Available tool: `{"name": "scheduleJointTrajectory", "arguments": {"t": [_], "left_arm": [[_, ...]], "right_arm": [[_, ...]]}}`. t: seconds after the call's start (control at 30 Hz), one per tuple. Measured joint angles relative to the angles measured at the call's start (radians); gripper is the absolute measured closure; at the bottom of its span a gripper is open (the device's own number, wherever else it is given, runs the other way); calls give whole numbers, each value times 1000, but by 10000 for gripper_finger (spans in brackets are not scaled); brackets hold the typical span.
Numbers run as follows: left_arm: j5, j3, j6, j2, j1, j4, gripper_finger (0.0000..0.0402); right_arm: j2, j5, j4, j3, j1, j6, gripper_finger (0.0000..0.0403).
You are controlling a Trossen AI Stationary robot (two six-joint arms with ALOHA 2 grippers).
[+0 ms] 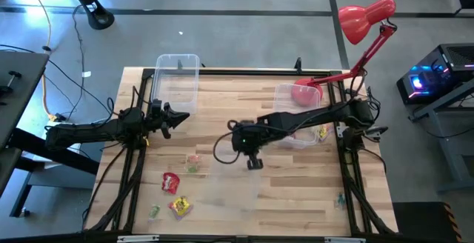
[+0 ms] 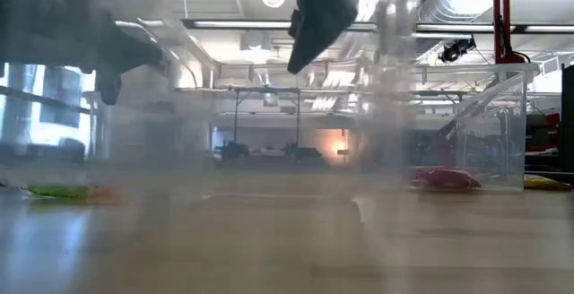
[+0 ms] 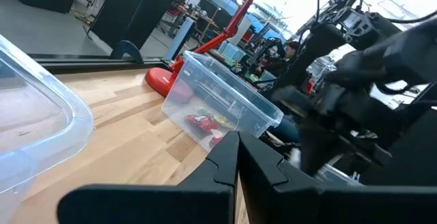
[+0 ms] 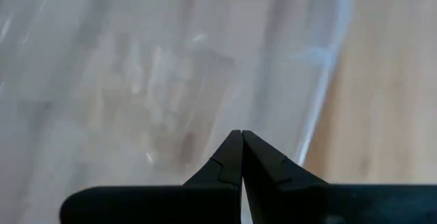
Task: Sort candy
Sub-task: Move the transparent bins to the top of the table
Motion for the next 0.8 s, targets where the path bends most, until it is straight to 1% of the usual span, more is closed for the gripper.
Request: {"name": "scheduleJointTrajectory", "arguments": {"t": [0.23,0.57,0.8], "left_arm": [[0,0,0,0,0,0,401],[0,0,0,0,0,0,401],[0,0,0,0,0,-1,401]], "right_arm": [[7,92,39,6,-93,-17,403],[44,82,195,6,-228,4,403],[86,130,265,5,-338,147,403]]}}
